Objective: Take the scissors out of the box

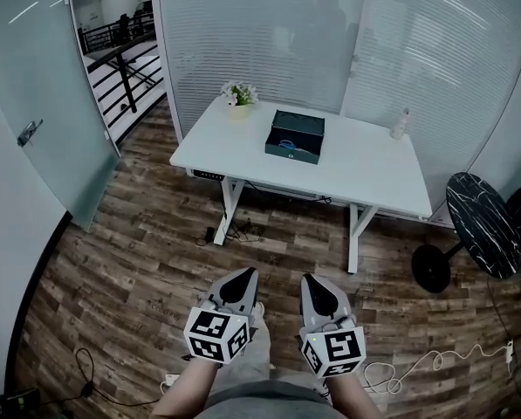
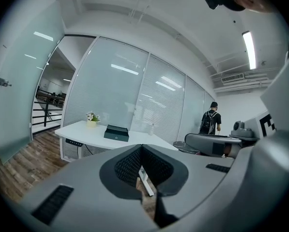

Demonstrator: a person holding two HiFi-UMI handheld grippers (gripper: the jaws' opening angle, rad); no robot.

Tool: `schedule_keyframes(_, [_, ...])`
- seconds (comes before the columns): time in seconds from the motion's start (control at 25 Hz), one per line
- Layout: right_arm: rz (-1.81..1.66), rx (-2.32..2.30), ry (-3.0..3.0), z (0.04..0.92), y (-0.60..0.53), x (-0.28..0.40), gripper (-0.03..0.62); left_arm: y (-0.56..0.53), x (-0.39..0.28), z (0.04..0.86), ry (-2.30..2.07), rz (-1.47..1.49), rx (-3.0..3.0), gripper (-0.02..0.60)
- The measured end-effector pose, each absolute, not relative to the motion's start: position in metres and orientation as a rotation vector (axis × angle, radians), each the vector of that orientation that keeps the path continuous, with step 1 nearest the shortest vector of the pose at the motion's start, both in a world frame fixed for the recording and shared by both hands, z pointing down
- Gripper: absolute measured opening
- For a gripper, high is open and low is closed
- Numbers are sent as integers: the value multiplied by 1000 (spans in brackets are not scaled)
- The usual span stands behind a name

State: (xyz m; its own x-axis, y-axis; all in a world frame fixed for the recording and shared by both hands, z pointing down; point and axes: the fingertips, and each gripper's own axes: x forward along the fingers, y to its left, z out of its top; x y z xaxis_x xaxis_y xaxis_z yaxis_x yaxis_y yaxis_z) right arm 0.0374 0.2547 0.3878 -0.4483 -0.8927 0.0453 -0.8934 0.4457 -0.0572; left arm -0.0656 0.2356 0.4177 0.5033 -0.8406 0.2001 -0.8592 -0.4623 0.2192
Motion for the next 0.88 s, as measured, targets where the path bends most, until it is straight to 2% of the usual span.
schedule_keyframes(0.4, [110, 1651, -2651, 399, 193, 49, 9, 168, -56, 433, -1409, 98, 2456, 5])
schedule_keyframes(0.88, [63, 1670, -2640, 396, 33, 59, 9, 12, -46, 440, -1388, 114, 2486, 5])
